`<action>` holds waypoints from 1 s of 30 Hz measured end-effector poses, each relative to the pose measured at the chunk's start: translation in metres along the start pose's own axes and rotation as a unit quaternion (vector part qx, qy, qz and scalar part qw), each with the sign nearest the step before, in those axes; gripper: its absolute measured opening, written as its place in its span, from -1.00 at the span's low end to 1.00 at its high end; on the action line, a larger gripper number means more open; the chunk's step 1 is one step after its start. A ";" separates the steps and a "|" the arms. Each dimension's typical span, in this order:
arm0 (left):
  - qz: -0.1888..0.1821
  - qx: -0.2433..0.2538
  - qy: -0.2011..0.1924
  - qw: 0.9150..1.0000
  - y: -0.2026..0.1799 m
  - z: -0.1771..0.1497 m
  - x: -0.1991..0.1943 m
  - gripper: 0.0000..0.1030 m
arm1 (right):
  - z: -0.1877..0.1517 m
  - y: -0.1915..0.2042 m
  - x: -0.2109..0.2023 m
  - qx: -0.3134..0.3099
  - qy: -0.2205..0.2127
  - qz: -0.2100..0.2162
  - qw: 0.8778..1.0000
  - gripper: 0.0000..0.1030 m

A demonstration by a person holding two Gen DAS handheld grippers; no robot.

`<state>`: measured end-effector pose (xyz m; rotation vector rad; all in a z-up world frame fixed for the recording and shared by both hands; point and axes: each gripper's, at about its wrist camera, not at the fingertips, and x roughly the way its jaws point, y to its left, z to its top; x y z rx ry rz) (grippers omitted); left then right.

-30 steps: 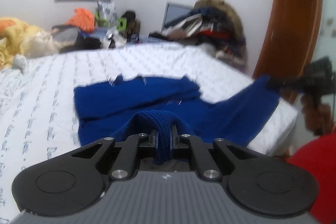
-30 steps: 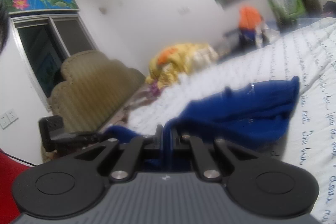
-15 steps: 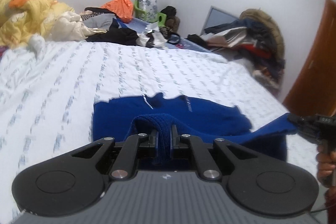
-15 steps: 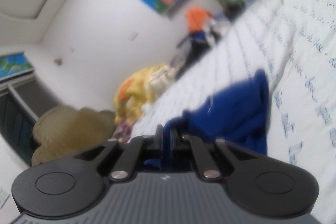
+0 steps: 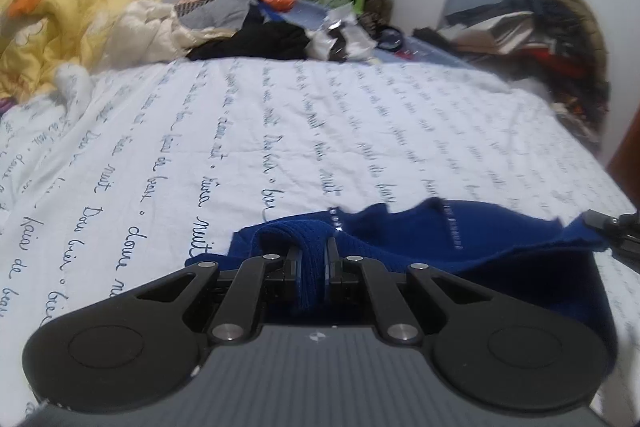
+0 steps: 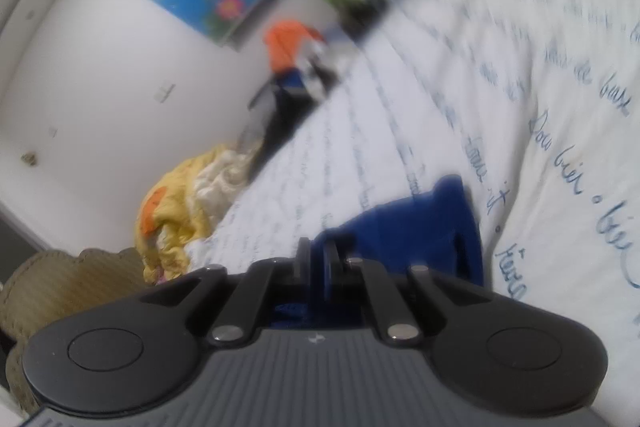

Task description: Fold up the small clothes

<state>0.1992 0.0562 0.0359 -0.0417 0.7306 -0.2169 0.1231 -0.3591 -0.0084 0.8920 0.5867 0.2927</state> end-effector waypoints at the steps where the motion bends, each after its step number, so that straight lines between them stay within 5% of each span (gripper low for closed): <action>1: 0.007 -0.005 0.007 1.000 0.001 0.001 0.008 -0.78 | 0.002 -0.003 0.007 0.005 0.002 -0.008 1.000 -0.89; 5: 0.048 -0.011 0.019 0.999 0.004 0.000 0.029 -0.53 | 0.006 -0.013 0.036 0.018 0.014 -0.040 0.999 -0.86; 7: 0.070 -0.013 0.013 0.997 0.006 0.000 0.031 -0.02 | 0.006 -0.018 0.048 0.026 0.023 -0.052 0.998 -0.84; 13: 0.109 -0.012 -0.007 0.994 0.013 0.002 0.019 0.52 | 0.008 -0.030 0.069 0.043 0.049 -0.066 0.996 -0.55; 16: 0.138 -0.021 -0.013 0.990 0.023 0.003 0.014 0.66 | 0.011 -0.025 0.065 0.030 0.035 -0.061 0.997 -0.14; 17: 0.149 -0.023 -0.013 0.988 0.025 0.003 0.012 0.66 | 0.012 -0.021 0.061 0.019 0.024 -0.066 0.997 0.29; 18: 0.163 -0.023 -0.011 0.986 0.027 0.003 0.010 0.67 | 0.013 -0.016 0.057 0.006 0.007 -0.075 0.997 0.52; 22: 0.214 -0.006 -0.021 0.977 0.032 0.002 0.002 0.71 | 0.012 0.006 0.041 -0.059 -0.046 -0.073 0.995 0.52; 27: 0.132 0.057 -0.020 0.989 0.011 -0.010 -0.005 0.76 | 0.000 0.031 0.052 -0.126 0.010 -0.046 0.991 0.52; 30: 0.122 0.160 -0.030 0.979 -0.024 -0.028 0.001 0.88 | -0.017 0.044 0.070 -0.184 0.054 -0.073 0.979 0.52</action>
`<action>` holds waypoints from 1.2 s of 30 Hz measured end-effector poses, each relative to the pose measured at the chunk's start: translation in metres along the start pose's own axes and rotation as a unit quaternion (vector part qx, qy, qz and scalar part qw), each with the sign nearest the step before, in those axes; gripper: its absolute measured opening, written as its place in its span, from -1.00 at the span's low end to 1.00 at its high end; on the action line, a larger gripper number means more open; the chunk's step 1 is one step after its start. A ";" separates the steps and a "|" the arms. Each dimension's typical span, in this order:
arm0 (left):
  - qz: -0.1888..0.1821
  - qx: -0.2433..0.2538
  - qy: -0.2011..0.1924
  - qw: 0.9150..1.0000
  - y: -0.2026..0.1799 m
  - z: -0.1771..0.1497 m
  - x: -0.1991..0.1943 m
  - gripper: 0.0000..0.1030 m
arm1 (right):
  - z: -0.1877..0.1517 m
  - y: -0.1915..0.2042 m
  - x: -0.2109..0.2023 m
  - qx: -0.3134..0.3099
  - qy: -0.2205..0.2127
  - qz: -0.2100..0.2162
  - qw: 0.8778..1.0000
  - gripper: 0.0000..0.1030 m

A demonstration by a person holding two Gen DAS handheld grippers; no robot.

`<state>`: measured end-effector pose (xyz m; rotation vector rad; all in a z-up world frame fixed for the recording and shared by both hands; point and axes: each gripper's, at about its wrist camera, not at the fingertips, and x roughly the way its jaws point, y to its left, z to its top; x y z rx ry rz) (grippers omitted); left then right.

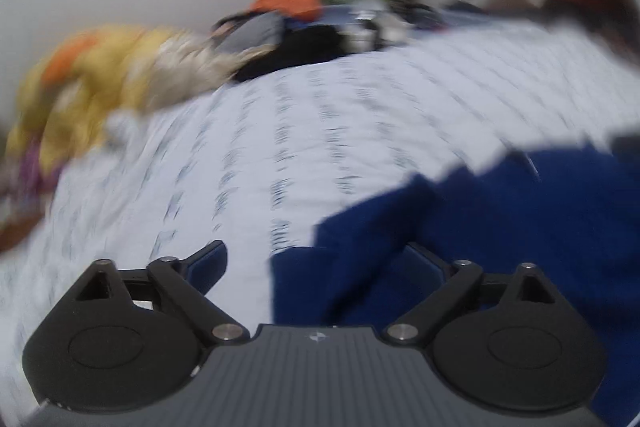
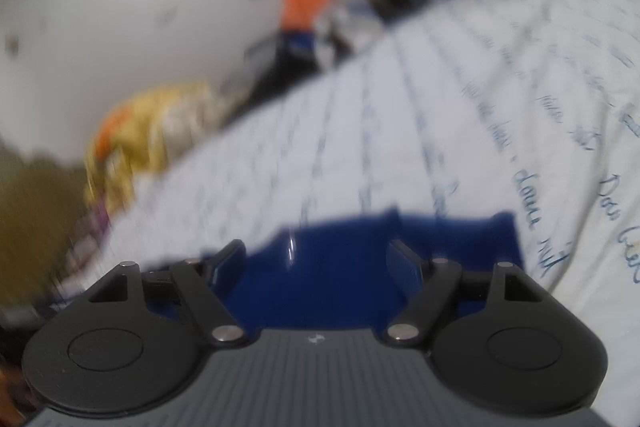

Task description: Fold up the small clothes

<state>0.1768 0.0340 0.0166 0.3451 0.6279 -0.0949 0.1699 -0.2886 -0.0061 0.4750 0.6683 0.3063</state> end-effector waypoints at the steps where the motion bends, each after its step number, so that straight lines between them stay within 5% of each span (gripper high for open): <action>1: 0.017 0.037 -0.009 0.999 -0.014 -0.003 0.001 0.89 | -0.003 0.005 0.005 -0.014 0.009 -0.008 1.000 0.52; 5: 0.103 0.089 -0.001 0.991 -0.036 -0.005 0.030 0.90 | -0.014 0.009 0.020 -0.026 0.027 -0.034 0.999 0.50; 11: 0.216 -0.043 0.059 0.974 0.028 -0.004 0.053 0.93 | -0.017 0.012 0.019 -0.066 0.015 -0.096 0.993 0.49; 14: 0.179 -0.090 0.061 0.978 0.052 -0.006 0.032 0.93 | -0.018 0.018 0.008 -0.090 -0.003 -0.112 0.990 0.49; 18: 0.118 -0.093 0.051 0.987 0.045 -0.018 0.005 0.94 | -0.034 0.034 -0.003 -0.130 -0.007 -0.091 0.987 0.50; 22: 0.066 -0.086 0.059 0.992 0.027 -0.049 -0.008 0.74 | -0.054 0.041 0.008 -0.201 0.009 -0.176 0.964 0.50; 24: 0.046 -0.088 0.051 0.994 0.027 -0.064 -0.017 0.72 | -0.055 0.035 -0.007 -0.179 -0.008 -0.172 0.969 0.50; 28: 0.030 -0.098 0.053 0.993 0.033 -0.086 -0.029 0.69 | -0.060 0.029 -0.042 -0.155 -0.027 -0.157 0.975 0.51; 33: -0.032 -0.131 0.050 0.990 0.041 -0.097 -0.044 0.60 | -0.075 0.025 -0.057 -0.199 -0.051 -0.205 0.957 0.58; 36: -0.074 -0.141 0.060 0.985 0.036 -0.102 -0.051 0.30 | -0.075 0.020 -0.052 -0.185 -0.042 -0.193 0.963 0.58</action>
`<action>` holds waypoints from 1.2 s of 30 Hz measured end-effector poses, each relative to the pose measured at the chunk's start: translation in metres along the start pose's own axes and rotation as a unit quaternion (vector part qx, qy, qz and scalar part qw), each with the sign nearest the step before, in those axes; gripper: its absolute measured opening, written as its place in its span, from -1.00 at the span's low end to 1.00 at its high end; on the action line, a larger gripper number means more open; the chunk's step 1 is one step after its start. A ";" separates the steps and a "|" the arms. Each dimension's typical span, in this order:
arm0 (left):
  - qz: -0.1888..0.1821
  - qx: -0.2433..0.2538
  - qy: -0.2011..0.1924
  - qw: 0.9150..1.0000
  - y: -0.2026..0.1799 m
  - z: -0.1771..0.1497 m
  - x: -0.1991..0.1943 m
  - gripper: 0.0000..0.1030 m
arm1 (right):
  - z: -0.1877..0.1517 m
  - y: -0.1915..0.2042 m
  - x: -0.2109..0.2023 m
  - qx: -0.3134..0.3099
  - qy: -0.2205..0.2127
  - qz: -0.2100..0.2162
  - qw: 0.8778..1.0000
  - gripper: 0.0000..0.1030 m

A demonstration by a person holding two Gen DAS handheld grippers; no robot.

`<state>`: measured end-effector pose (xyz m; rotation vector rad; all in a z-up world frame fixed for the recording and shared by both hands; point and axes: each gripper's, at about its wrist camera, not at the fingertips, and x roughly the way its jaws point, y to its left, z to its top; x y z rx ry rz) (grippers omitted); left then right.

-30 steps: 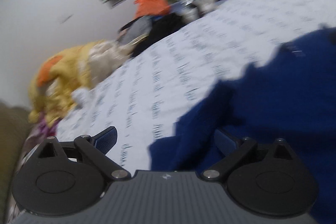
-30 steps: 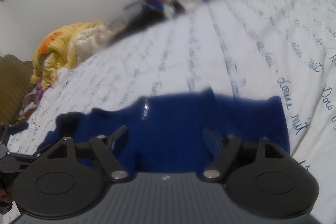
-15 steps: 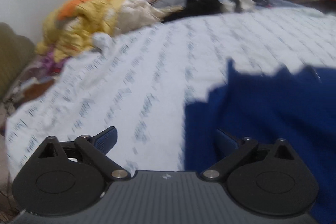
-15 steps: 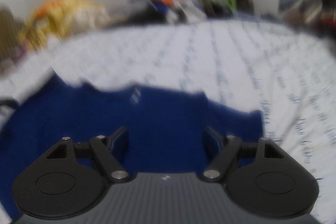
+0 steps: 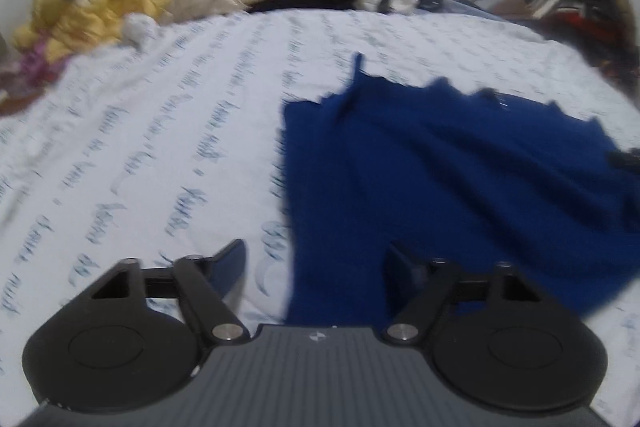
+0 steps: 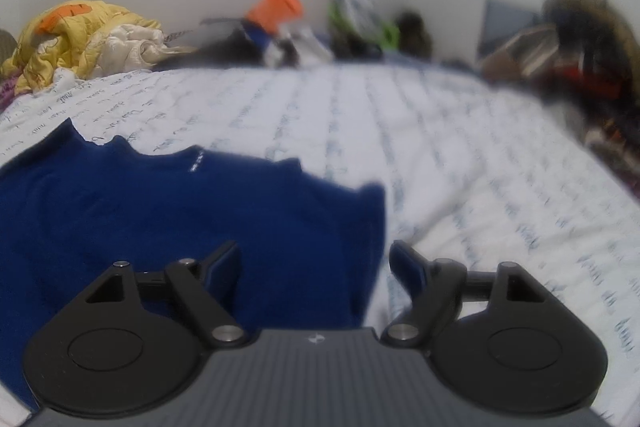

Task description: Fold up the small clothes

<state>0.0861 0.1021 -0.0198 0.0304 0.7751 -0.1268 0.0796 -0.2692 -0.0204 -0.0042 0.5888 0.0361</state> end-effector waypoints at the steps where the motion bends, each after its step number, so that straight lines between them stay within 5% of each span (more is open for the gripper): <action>1: -0.009 -0.003 0.005 1.000 -0.001 -0.003 -0.002 0.18 | 0.000 -0.001 0.002 0.012 0.009 0.013 1.000 0.58; 5: -0.026 -0.013 0.011 1.000 -0.001 -0.015 -0.009 -0.22 | -0.004 0.007 -0.012 0.008 0.010 0.009 1.000 0.58; 8: -0.022 -0.017 0.006 1.000 0.001 -0.016 -0.015 -0.87 | -0.012 0.011 -0.021 -0.012 0.027 -0.002 1.000 0.58; 16: -0.008 0.006 0.010 1.000 -0.002 -0.022 -0.024 -0.86 | -0.026 0.011 -0.031 -0.062 0.043 -0.056 0.996 0.68; 17: -0.004 0.009 0.008 1.000 -0.003 -0.020 -0.026 -0.84 | -0.024 0.016 -0.038 -0.063 0.031 -0.051 0.996 0.68; 20: 0.029 0.017 -0.007 0.999 -0.007 -0.013 -0.031 -0.29 | -0.017 0.037 -0.058 -0.084 0.001 -0.018 0.996 0.68; 22: 0.070 0.042 -0.044 0.996 -0.013 -0.005 -0.037 0.65 | -0.014 0.056 -0.068 -0.109 -0.011 0.009 0.994 0.68; 28: 0.066 0.110 -0.099 0.987 -0.041 0.039 -0.021 0.74 | -0.020 0.118 -0.070 -0.177 -0.013 0.067 0.982 0.68; 32: 0.111 0.138 -0.095 0.980 -0.058 0.072 0.027 0.74 | -0.023 0.143 -0.063 -0.198 -0.018 0.074 0.977 0.68; 36: 0.166 0.112 -0.060 0.978 -0.051 0.102 0.083 0.74 | -0.016 0.138 -0.048 -0.169 -0.014 0.062 0.984 0.68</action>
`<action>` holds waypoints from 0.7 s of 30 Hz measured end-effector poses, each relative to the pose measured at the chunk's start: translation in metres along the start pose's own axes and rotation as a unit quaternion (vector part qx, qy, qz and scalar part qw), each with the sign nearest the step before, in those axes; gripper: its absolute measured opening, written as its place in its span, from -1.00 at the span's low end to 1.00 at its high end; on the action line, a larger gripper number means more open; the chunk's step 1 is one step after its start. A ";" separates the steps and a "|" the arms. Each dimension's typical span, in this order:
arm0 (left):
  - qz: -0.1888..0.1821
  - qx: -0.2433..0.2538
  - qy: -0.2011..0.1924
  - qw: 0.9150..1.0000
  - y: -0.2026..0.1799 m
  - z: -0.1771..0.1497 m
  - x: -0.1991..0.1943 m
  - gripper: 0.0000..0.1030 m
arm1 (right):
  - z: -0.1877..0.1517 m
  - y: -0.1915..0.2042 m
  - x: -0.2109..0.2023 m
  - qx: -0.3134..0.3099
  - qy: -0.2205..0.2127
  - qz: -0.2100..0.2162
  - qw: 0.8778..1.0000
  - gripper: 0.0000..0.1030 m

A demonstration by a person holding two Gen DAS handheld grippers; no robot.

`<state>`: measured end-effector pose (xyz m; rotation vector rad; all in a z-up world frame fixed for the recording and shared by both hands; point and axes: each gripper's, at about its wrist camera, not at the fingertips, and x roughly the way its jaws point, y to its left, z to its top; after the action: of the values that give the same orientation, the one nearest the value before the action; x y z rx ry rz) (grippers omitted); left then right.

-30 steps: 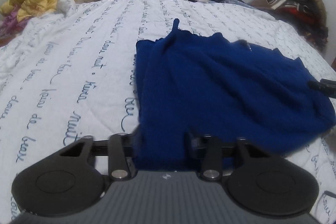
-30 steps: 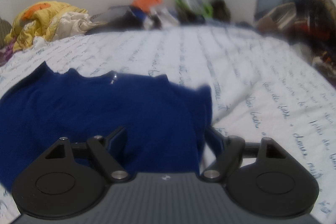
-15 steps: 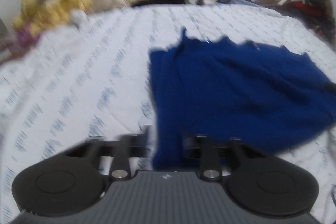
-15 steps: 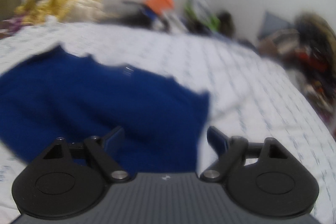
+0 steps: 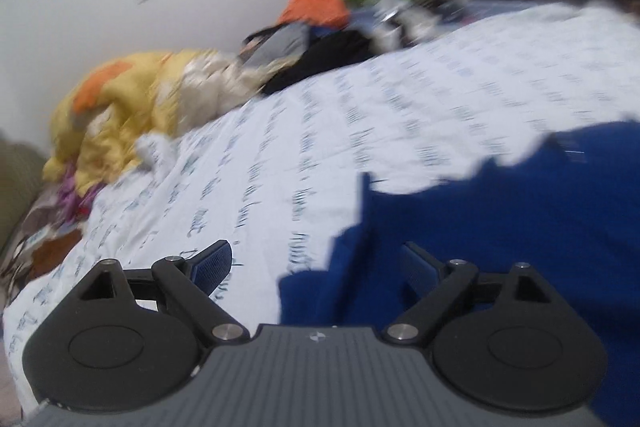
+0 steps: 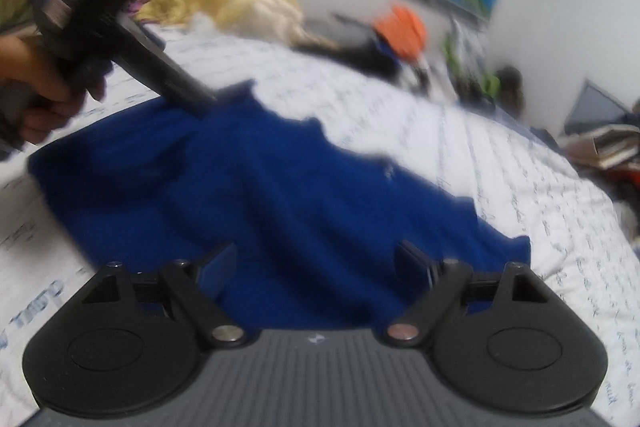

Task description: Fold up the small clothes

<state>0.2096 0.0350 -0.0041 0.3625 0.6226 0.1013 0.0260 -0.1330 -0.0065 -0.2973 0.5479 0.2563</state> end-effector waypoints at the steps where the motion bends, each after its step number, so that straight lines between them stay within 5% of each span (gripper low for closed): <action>1: 0.007 -0.008 0.019 1.000 0.003 0.002 0.014 0.74 | 0.000 -0.006 0.003 0.013 0.000 -0.007 1.000 0.68; 3: 0.010 -0.037 0.060 0.997 0.016 0.003 0.039 0.79 | -0.002 -0.024 0.011 0.048 0.003 -0.027 0.998 0.68; 9: -0.016 -0.095 0.061 0.994 0.040 -0.001 0.028 0.77 | -0.019 -0.076 0.036 0.149 0.063 -0.033 0.986 0.68; 21: -0.004 -0.062 0.057 0.996 0.031 -0.002 0.008 0.79 | -0.020 -0.062 0.019 0.129 0.037 -0.063 0.989 0.79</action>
<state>0.2155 0.0662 0.0009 0.2349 0.7265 0.1531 0.0513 -0.1941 -0.0204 -0.0898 0.6266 0.0512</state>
